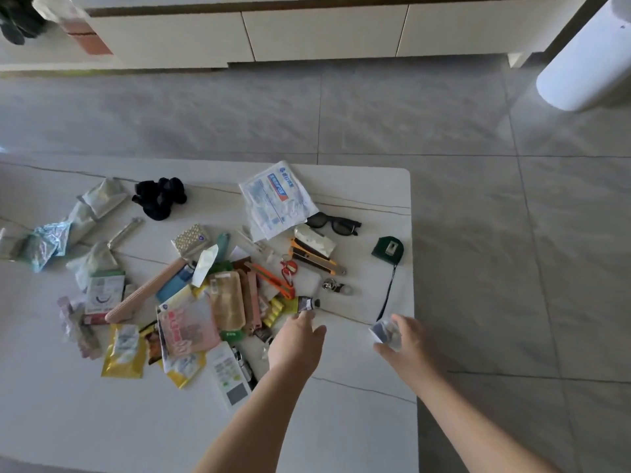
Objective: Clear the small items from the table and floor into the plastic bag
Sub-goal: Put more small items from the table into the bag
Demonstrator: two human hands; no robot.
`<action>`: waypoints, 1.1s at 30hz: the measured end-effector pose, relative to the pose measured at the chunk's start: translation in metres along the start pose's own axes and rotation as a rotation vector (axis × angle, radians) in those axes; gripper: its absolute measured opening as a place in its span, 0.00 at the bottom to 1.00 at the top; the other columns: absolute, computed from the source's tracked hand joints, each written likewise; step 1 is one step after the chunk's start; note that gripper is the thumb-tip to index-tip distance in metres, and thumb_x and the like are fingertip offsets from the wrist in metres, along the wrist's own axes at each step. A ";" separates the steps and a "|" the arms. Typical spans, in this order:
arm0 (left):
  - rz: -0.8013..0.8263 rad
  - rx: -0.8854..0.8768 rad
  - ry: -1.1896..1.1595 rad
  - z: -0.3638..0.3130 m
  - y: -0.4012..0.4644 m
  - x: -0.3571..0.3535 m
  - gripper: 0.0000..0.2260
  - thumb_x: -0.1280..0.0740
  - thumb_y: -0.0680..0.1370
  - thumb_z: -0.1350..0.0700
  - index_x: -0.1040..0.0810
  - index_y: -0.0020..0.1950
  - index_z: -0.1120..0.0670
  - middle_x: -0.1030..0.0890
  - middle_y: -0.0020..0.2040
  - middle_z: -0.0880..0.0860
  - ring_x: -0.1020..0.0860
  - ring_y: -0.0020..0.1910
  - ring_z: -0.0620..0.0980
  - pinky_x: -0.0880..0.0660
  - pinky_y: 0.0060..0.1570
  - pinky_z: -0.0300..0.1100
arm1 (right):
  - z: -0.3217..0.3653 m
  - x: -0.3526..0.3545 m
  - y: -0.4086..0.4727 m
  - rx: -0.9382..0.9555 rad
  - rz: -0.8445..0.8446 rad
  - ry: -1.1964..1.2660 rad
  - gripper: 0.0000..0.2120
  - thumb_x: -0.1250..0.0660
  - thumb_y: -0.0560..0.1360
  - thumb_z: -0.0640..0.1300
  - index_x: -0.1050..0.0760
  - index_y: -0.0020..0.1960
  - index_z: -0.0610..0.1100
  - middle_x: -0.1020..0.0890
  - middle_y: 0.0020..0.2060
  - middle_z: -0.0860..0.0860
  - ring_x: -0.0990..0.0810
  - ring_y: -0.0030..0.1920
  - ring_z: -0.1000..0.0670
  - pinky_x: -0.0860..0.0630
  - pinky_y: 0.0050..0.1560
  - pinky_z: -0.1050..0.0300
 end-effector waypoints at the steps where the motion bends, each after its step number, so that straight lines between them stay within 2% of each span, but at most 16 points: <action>1: -0.002 0.002 0.009 0.003 0.008 -0.003 0.20 0.42 0.80 0.47 0.35 0.72 0.49 0.30 0.68 0.50 0.25 0.62 0.52 0.25 0.54 0.46 | -0.002 -0.005 0.005 -0.010 -0.005 -0.009 0.23 0.27 0.69 0.44 0.29 0.60 0.39 0.28 0.54 0.45 0.30 0.57 0.45 0.35 0.50 0.57; 4: -0.019 0.015 0.001 0.010 0.028 -0.013 0.21 0.40 0.80 0.49 0.37 0.72 0.49 0.32 0.67 0.51 0.25 0.59 0.52 0.25 0.49 0.45 | -0.007 -0.022 0.018 -0.018 -0.013 -0.018 0.28 0.27 0.69 0.45 0.32 0.66 0.40 0.28 0.56 0.46 0.30 0.58 0.45 0.33 0.55 0.56; 7: -0.047 0.012 -0.040 0.014 0.047 -0.021 0.21 0.37 0.79 0.50 0.37 0.72 0.48 0.33 0.67 0.51 0.25 0.56 0.51 0.22 0.48 0.47 | -0.008 -0.036 0.026 -0.033 0.001 -0.032 0.27 0.30 0.72 0.44 0.33 0.69 0.43 0.26 0.56 0.48 0.30 0.59 0.48 0.34 0.62 0.56; 11: -0.072 0.009 -0.044 0.016 0.066 -0.026 0.22 0.35 0.78 0.53 0.37 0.71 0.47 0.34 0.66 0.52 0.23 0.53 0.52 0.21 0.47 0.47 | -0.006 -0.046 0.036 -0.036 -0.024 -0.089 0.26 0.32 0.73 0.44 0.33 0.69 0.47 0.29 0.58 0.50 0.33 0.61 0.48 0.35 0.53 0.60; 13: -0.096 0.020 -0.029 0.018 0.073 -0.026 0.23 0.34 0.78 0.54 0.36 0.71 0.47 0.34 0.66 0.53 0.24 0.52 0.51 0.22 0.45 0.45 | -0.004 -0.048 0.040 -0.042 -0.035 -0.098 0.25 0.33 0.74 0.43 0.33 0.70 0.49 0.30 0.62 0.50 0.35 0.63 0.47 0.32 0.54 0.58; 17: -0.150 0.025 -0.016 0.020 0.081 -0.022 0.17 0.35 0.77 0.58 0.31 0.66 0.49 0.32 0.63 0.53 0.31 0.45 0.48 0.29 0.38 0.41 | -0.001 -0.048 0.045 -0.035 -0.084 -0.103 0.23 0.33 0.74 0.42 0.31 0.68 0.49 0.30 0.61 0.49 0.35 0.63 0.47 0.29 0.53 0.56; 19: -0.162 0.008 0.005 0.019 0.082 -0.021 0.16 0.35 0.78 0.57 0.30 0.64 0.50 0.30 0.62 0.53 0.29 0.46 0.49 0.29 0.39 0.41 | 0.002 -0.048 0.046 -0.024 -0.079 -0.091 0.22 0.33 0.74 0.42 0.31 0.68 0.49 0.29 0.61 0.49 0.34 0.62 0.47 0.30 0.52 0.57; 21: -0.173 -0.022 0.021 0.018 0.080 -0.019 0.15 0.34 0.78 0.53 0.29 0.64 0.49 0.30 0.60 0.52 0.27 0.52 0.51 0.29 0.39 0.41 | 0.004 -0.046 0.046 -0.018 -0.074 -0.072 0.23 0.33 0.74 0.43 0.32 0.68 0.47 0.28 0.60 0.49 0.33 0.61 0.48 0.31 0.52 0.58; 23: -0.200 -0.052 0.014 0.015 0.077 -0.014 0.15 0.34 0.77 0.48 0.28 0.63 0.47 0.31 0.59 0.51 0.30 0.58 0.51 0.29 0.41 0.41 | 0.009 -0.043 0.046 -0.012 -0.066 -0.068 0.25 0.33 0.74 0.45 0.35 0.69 0.46 0.28 0.59 0.49 0.33 0.61 0.48 0.31 0.53 0.59; 26: -0.233 -0.082 0.012 0.013 0.074 -0.004 0.17 0.36 0.77 0.44 0.27 0.64 0.47 0.29 0.61 0.50 0.33 0.62 0.51 0.29 0.53 0.43 | 0.024 -0.037 0.050 0.025 -0.038 -0.061 0.24 0.33 0.74 0.47 0.34 0.67 0.44 0.29 0.60 0.49 0.33 0.61 0.50 0.32 0.51 0.62; 29: -0.221 -0.050 -0.135 0.018 0.073 0.002 0.17 0.38 0.78 0.43 0.27 0.64 0.49 0.21 0.57 0.48 0.30 0.60 0.52 0.28 0.56 0.46 | 0.044 -0.036 0.059 0.100 -0.001 -0.062 0.23 0.32 0.73 0.47 0.32 0.66 0.46 0.31 0.62 0.49 0.33 0.63 0.50 0.33 0.53 0.63; 31: -0.193 0.014 -0.315 0.027 0.072 0.003 0.16 0.38 0.78 0.45 0.26 0.62 0.52 0.19 0.51 0.48 0.25 0.56 0.51 0.26 0.53 0.46 | 0.057 -0.041 0.067 0.166 0.031 -0.111 0.25 0.30 0.72 0.50 0.31 0.67 0.47 0.33 0.66 0.51 0.37 0.68 0.50 0.33 0.61 0.61; 33: -0.176 0.082 -0.434 0.037 0.069 0.003 0.13 0.40 0.79 0.47 0.25 0.58 0.53 0.21 0.44 0.46 0.22 0.48 0.49 0.26 0.47 0.43 | 0.068 -0.051 0.074 0.224 0.073 -0.186 0.27 0.29 0.71 0.53 0.31 0.68 0.49 0.37 0.71 0.52 0.42 0.72 0.50 0.37 0.68 0.57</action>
Point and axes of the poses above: each hand's wrist, its own y-axis towards the middle knuckle, its own x-axis out of the back of the hand, z = x × y, the point moved 6 cm from there along y, towards the middle knuckle
